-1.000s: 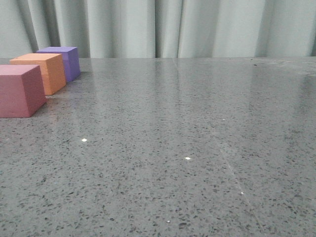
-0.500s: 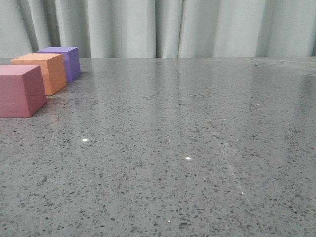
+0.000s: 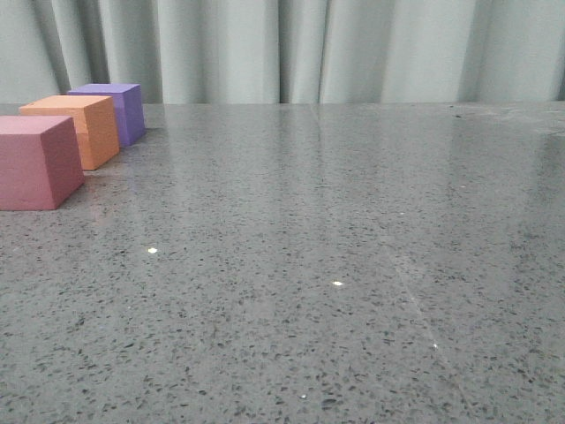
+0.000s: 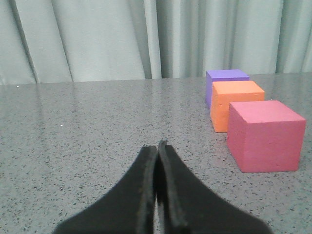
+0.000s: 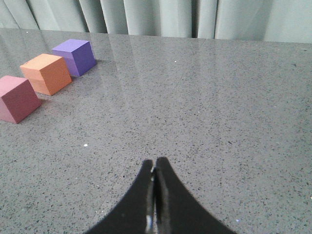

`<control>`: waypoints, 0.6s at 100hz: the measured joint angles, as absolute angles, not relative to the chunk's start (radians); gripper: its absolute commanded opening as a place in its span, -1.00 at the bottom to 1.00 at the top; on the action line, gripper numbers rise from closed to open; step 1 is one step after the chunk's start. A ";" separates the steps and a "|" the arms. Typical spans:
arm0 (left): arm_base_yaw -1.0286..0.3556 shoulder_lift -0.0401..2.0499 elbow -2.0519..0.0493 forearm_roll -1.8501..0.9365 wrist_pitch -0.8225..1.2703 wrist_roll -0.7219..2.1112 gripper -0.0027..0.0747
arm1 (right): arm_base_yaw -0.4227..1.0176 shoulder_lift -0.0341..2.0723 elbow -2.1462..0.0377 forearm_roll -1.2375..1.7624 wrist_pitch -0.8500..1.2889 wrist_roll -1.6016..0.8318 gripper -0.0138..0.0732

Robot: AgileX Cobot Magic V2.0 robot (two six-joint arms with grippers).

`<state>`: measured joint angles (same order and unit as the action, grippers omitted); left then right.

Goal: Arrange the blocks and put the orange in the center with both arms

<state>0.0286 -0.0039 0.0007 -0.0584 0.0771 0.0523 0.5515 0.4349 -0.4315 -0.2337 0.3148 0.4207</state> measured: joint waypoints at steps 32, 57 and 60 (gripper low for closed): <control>0.029 -0.004 0.001 -0.058 0.077 0.052 -0.98 | 0.472 0.435 -0.423 -0.233 0.284 0.392 -0.96; 0.029 -0.004 0.001 -0.058 0.077 0.052 -0.98 | 0.275 0.369 -0.294 -0.135 0.136 0.213 -0.96; 0.029 -0.004 0.001 -0.058 0.077 0.052 -0.98 | 0.253 0.354 -0.276 -0.131 0.123 0.205 -0.96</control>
<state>0.0286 -0.0039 0.0007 -0.0584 0.0771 0.0523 0.2535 0.3539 -0.2759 -0.1306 0.1232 0.2054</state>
